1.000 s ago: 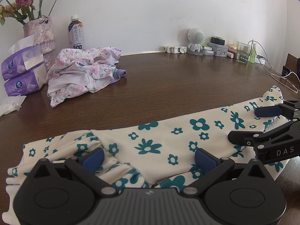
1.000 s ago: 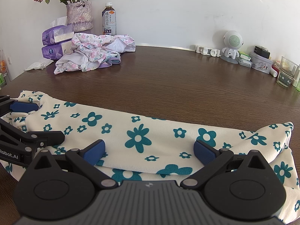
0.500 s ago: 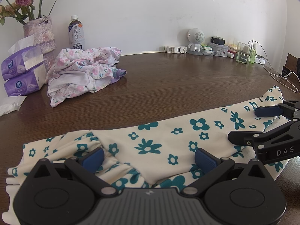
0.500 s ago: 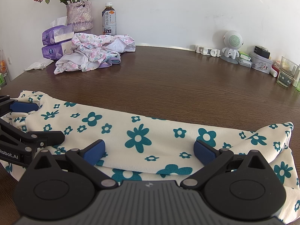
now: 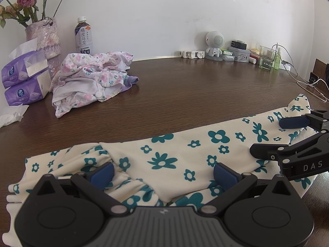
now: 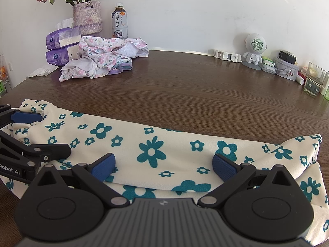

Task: Fold clothes

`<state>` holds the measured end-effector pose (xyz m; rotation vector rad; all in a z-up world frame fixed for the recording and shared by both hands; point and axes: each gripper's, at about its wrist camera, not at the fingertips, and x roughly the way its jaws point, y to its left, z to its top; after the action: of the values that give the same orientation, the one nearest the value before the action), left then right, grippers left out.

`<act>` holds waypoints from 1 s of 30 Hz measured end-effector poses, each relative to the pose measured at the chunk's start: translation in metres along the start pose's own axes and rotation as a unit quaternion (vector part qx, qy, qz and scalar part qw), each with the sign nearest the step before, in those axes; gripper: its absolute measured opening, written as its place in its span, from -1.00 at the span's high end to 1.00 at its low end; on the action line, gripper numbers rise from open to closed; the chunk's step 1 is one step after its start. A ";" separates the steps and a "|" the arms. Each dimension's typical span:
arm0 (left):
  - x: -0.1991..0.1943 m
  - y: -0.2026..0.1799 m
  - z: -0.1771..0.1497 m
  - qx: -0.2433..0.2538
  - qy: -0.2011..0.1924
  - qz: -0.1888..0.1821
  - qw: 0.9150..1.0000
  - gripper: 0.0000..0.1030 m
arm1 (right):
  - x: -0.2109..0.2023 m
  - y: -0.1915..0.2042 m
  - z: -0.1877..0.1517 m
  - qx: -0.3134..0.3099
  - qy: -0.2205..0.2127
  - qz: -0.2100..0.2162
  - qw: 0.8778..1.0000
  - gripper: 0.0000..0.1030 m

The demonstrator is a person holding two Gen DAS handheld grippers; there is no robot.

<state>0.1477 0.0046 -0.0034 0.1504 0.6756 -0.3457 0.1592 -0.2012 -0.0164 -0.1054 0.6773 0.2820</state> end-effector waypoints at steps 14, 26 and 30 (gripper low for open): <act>0.000 -0.001 0.000 0.001 0.001 0.002 1.000 -1.00 | 0.000 0.000 0.000 0.000 0.000 0.000 1.000 -0.99; 0.002 0.000 0.001 -0.001 0.002 0.001 1.000 -1.00 | 0.000 0.001 0.000 0.001 0.000 -0.002 1.000 -0.99; -0.007 0.006 0.002 0.006 -0.012 0.001 1.000 -0.93 | 0.001 0.002 0.000 0.001 0.000 -0.003 1.000 -0.99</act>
<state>0.1456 0.0115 0.0024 0.1588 0.6488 -0.3487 0.1597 -0.1994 -0.0169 -0.1050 0.6778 0.2750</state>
